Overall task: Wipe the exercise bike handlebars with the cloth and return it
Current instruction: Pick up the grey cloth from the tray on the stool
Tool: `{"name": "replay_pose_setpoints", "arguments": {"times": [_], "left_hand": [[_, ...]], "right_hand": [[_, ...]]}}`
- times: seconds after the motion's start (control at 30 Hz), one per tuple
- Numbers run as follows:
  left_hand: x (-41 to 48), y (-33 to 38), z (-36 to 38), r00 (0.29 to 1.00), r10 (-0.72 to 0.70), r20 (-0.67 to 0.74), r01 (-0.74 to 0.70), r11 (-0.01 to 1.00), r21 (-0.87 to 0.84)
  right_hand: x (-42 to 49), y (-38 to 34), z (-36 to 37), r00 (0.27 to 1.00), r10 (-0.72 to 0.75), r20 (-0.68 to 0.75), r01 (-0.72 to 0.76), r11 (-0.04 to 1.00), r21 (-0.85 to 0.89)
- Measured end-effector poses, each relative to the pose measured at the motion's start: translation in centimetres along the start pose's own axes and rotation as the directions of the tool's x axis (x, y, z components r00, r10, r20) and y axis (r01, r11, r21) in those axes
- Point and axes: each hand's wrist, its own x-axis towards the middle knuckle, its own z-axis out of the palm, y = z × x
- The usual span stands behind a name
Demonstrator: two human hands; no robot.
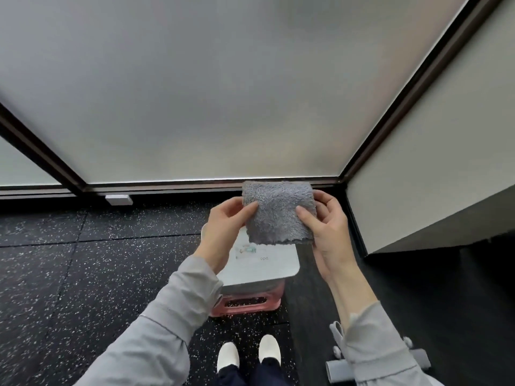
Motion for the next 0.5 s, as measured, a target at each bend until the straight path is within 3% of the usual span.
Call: {"name": "replay_pose_setpoints", "arguments": {"times": [0.13, 0.23, 0.4, 0.5], "left_hand": [[-2.8, 1.4, 2.6, 0.999, 0.020, -0.047, -0.014, 0.991, 0.129], [-4.9, 1.6, 5.1, 0.997, 0.067, -0.025, -0.058, 0.964, 0.260], [-8.3, 2.4, 10.1, 0.979, 0.096, 0.181, -0.156, 0.922, 0.354], [-10.3, 3.2, 12.9, 0.944, 0.142, 0.298, -0.246, 0.906, 0.345]], "right_hand": [[-3.1, -0.3, -1.9, 0.989, 0.018, -0.146, -0.050, 0.974, -0.221], [-5.9, -1.0, -2.9, 0.953, -0.147, -0.264, 0.007, 0.885, -0.466], [-10.4, -3.6, -4.0, 0.890, -0.415, -0.190, 0.169, 0.685, -0.709], [-12.6, -5.0, -5.4, 0.841, -0.505, -0.197, 0.215, 0.644, -0.734]]}}
